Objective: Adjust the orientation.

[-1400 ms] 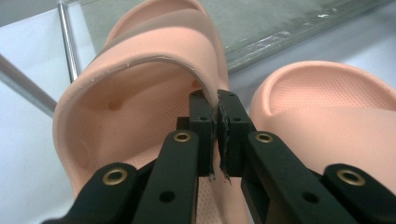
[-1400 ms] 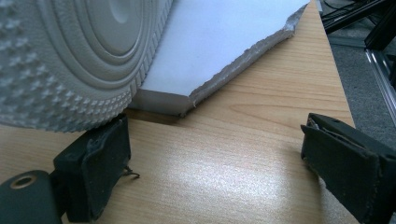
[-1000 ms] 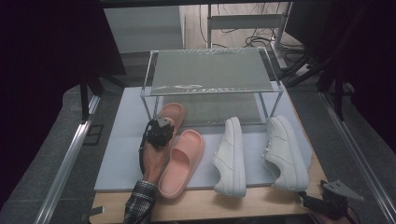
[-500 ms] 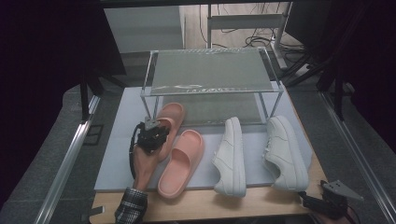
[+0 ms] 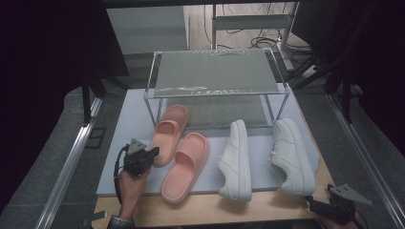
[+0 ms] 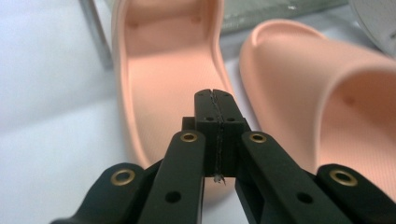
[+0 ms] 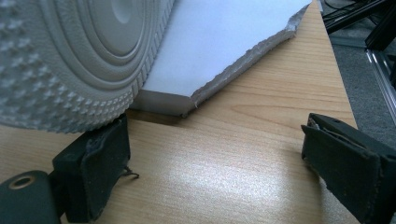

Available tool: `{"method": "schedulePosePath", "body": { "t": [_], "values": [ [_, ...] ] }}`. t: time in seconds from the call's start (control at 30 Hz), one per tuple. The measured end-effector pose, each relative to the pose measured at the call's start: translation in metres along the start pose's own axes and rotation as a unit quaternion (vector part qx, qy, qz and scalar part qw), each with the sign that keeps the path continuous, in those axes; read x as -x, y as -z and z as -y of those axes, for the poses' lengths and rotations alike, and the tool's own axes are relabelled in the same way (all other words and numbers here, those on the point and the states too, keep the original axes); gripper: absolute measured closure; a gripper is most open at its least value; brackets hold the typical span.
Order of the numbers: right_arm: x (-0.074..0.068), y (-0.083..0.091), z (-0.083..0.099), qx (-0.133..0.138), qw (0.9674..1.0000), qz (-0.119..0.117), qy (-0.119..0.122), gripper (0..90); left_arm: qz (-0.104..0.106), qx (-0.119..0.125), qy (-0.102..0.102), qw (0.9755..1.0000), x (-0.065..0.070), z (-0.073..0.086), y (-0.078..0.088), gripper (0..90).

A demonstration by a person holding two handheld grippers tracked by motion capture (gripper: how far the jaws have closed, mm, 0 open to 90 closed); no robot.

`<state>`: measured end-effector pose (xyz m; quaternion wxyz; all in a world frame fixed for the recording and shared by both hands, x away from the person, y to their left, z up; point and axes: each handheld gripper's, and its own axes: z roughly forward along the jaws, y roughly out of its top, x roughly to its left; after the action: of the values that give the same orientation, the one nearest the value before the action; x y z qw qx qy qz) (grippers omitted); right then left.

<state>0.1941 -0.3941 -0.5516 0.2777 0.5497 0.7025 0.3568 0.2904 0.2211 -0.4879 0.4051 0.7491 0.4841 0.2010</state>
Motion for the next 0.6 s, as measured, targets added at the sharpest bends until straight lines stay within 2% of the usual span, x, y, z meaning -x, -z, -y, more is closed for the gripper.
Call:
{"method": "schedulePosePath", "body": {
  "t": [0.2,0.3,0.43,0.6],
  "values": [
    [0.0,0.0,0.0,0.0,1.0,0.0,-0.001,7.7,0.004,0.0,0.006,1.0,-0.003,0.024,0.007,89.7],
    [0.0,0.0,0.0,0.0,1.0,0.0,-0.001,7.6,-0.009,-0.007,-0.004,0.9999,0.0,0.031,0.006,89.7],
    [0.0,0.0,0.0,0.001,1.0,0.0,-0.001,7.6,-0.024,-0.017,-0.016,0.9995,0.003,0.036,0.003,89.7],
    [0.0,0.0,0.0,0.001,1.0,0.0,-0.002,7.7,-0.03,-0.018,-0.02,0.9992,0.004,0.035,-0.002,89.7]
  ]
}}
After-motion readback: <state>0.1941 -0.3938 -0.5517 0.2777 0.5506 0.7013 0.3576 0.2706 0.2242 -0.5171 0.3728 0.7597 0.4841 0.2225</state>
